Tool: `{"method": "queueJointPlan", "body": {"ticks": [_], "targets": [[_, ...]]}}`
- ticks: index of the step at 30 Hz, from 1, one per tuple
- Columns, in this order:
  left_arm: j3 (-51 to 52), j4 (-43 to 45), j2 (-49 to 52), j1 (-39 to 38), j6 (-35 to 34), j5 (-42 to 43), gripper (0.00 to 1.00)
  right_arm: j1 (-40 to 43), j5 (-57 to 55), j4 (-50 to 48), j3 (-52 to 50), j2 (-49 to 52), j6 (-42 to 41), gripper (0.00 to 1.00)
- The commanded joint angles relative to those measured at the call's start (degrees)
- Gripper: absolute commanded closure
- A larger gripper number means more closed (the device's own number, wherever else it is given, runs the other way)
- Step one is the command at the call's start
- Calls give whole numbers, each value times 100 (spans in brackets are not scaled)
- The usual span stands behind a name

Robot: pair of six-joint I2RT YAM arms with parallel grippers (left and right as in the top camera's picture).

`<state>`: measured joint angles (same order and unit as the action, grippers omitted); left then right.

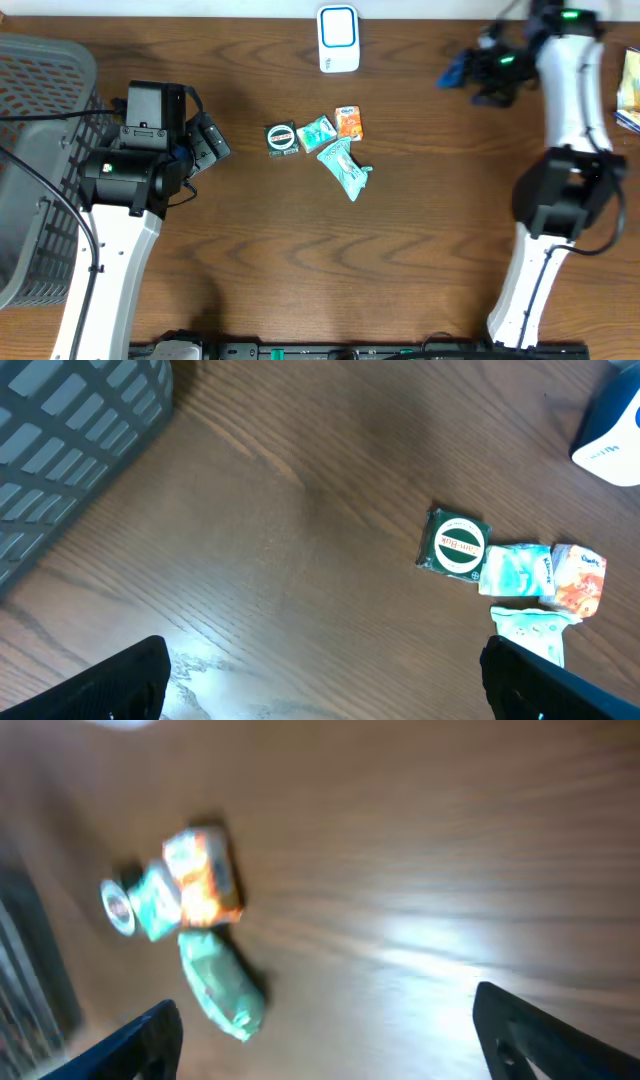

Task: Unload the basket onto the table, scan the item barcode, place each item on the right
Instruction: 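Reach the right gripper to the mint-green wipes packet and grasp it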

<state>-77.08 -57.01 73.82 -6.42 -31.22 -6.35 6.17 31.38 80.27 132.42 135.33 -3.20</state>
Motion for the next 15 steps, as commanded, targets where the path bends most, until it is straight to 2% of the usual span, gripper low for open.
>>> {"method": "queueJointPlan", "body": {"ticks": [1,4,7,15], "targets": [[-79,-20,-9,24,57,-35,2,-922,-284,33,-726,-96,365,13],[-79,-20,-9,24,57,-35,2,-1432,-640,24,-1174,-96,396,19],[-79,-20,-9,24,57,-35,2,-2035,-752,28,-1556,-96,874,27],[-79,-20,-9,24,57,-35,2,-2686,-748,-280,-1838,-96,951,40]]}}
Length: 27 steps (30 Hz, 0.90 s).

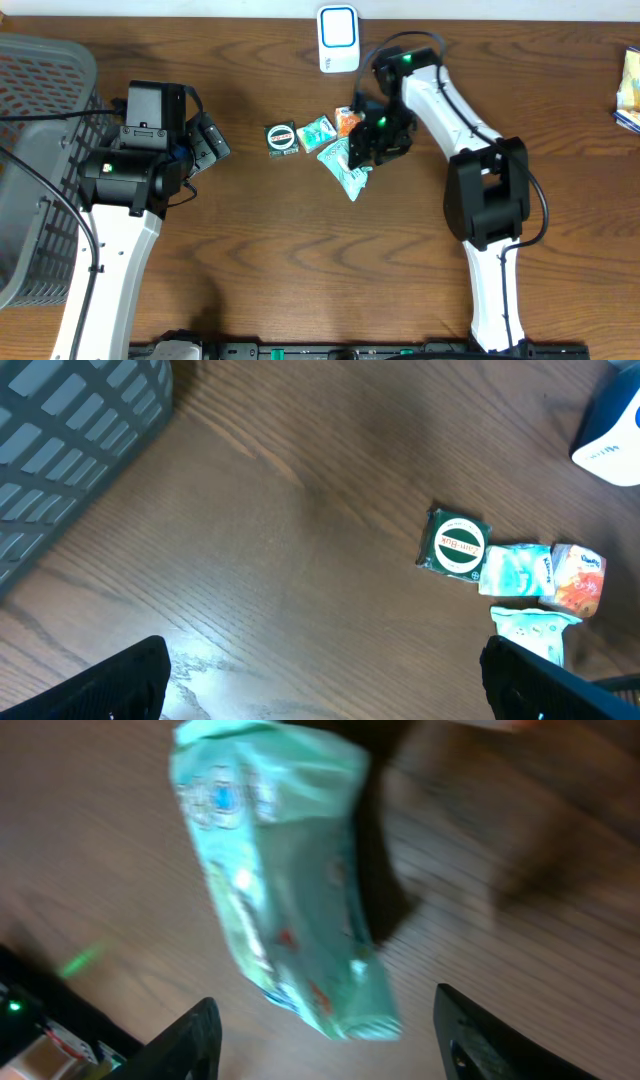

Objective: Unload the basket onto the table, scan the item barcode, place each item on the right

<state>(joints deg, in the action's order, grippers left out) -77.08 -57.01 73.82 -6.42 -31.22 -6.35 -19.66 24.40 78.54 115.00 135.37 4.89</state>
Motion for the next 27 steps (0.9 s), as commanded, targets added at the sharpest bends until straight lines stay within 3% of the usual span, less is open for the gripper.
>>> {"method": "queueJointPlan", "body": {"ticks": [1,5,10,13,16,20,24,27], "targets": [[-79,-20,-9,24,57,-35,2,-133,-52,-162,-136,-101,142,40],[-79,-20,-9,24,57,-35,2,-199,-22,-542,-490,-101,142,43],[-79,-20,-9,24,57,-35,2,-219,249,-1023,-968,-101,-72,73],[-79,-20,-9,24,57,-35,2,-173,245,-984,-898,-149,-144,99],[-79,-20,-9,24,57,-35,2,-90,-24,-752,-640,-308,-144,99],[-79,-20,-9,24,57,-35,2,-63,-1283,-249,-149,-664,-452,99],[-79,-20,-9,24,57,-35,2,-195,-4275,9,7,-1213,-1947,99],[-79,-20,-9,24,57,-35,2,-254,-5460,125,-52,-1231,-2815,99]]}}
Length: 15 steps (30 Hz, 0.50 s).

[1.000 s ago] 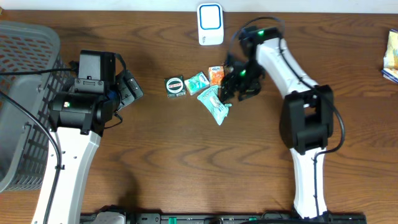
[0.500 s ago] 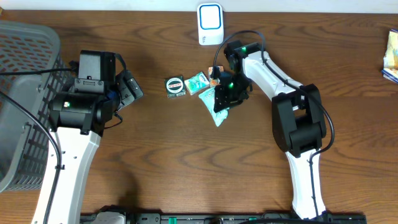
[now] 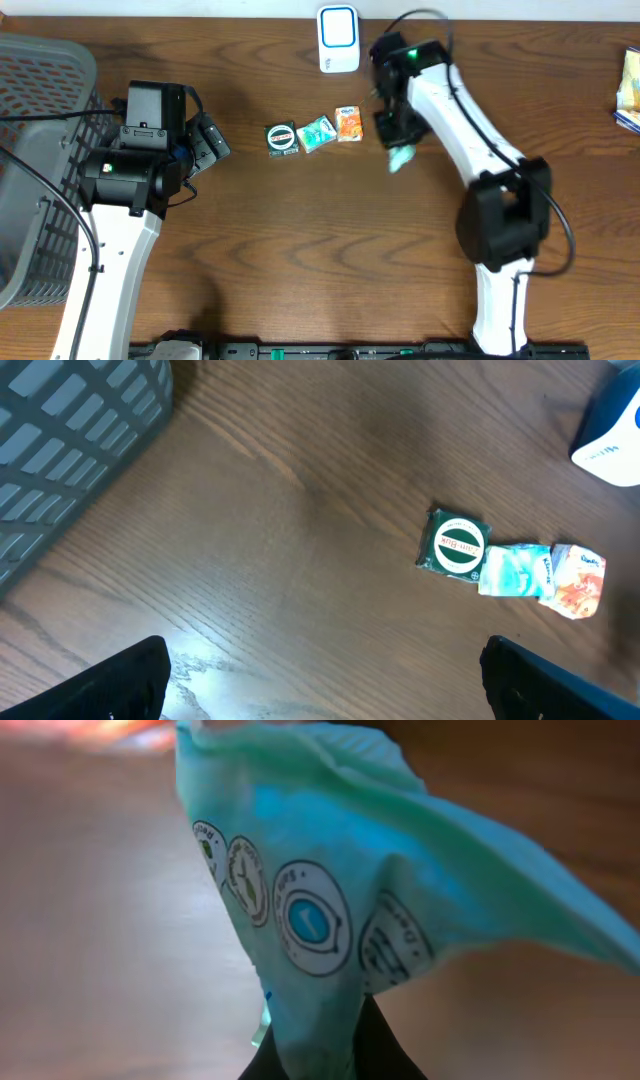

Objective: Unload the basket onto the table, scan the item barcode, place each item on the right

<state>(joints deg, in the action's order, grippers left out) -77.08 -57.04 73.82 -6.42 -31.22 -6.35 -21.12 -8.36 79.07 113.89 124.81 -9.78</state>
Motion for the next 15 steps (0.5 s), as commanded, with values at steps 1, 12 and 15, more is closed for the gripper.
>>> {"method": "queueJointPlan", "body": {"ticks": [1,12,15], "targets": [[-79,-17,-9,24,57,-35,2,-105,-2490,44,-118,-133,-1729,99],[-79,-15,-9,24,57,-35,2,-313,-2557,-955,-2116,-72,-1867,79],[-79,-17,-9,24,57,-35,2,-420,-2247,-927,-2083,-85,-1840,53]]}}
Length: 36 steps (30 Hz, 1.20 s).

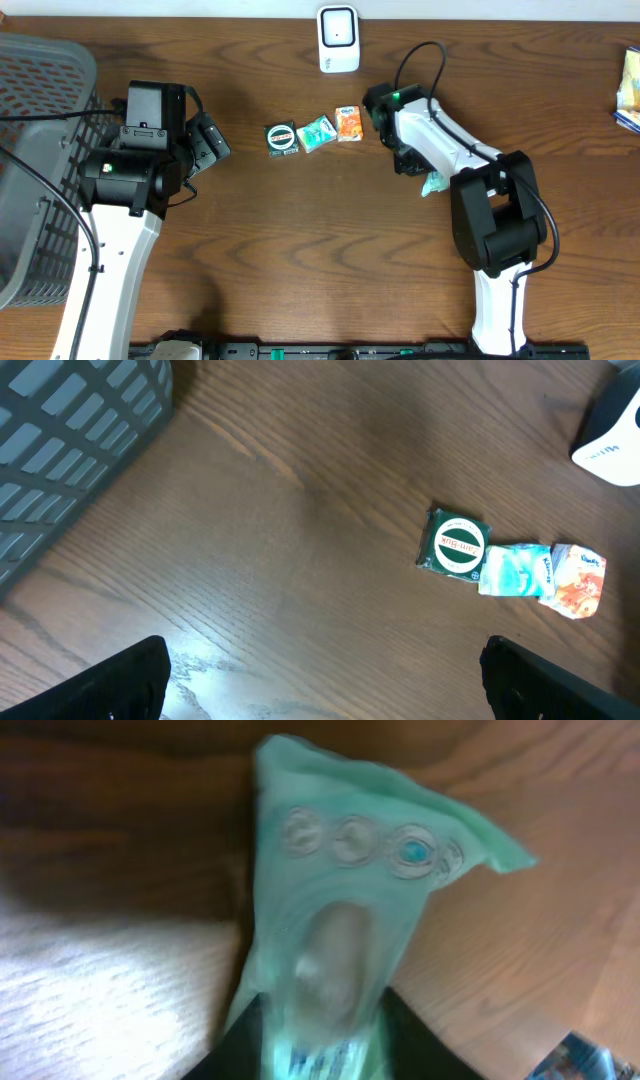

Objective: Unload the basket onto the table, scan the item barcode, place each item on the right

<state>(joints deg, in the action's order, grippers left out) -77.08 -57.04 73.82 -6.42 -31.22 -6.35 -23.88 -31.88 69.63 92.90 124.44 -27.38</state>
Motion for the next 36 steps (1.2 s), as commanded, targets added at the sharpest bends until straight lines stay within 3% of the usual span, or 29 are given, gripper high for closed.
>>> {"method": "queueJointPlan", "body": {"ticks": [1,4,6,7,12,16,24,27,31,36], "targets": [[-79,-17,-9,24,57,-35,2,-190,225,46,63,-48,-57,39],[-79,-17,-9,24,57,-35,2,-275,354,175,273,-48,90,14],[-79,-17,-9,24,57,-35,2,-284,345,354,533,-48,197,2],[-79,-17,-9,24,57,-35,2,-280,345,455,691,-48,245,1],[-79,-17,-9,24,57,-35,2,-136,509,844,1316,-48,282,3],[-79,-15,-9,24,57,-35,2,-66,671,778,1176,-31,280,25],[-79,-17,-9,24,57,-35,2,337,745,81,529,-31,258,27],[-79,-17,-9,24,57,-35,2,767,1453,-2,581,-37,472,33],[-79,-17,-9,24,57,-35,2,1318,3314,17,761,-37,1663,41],[-79,-17,-9,24,57,-35,2,1790,3600,133,761,-37,1727,39]]}}
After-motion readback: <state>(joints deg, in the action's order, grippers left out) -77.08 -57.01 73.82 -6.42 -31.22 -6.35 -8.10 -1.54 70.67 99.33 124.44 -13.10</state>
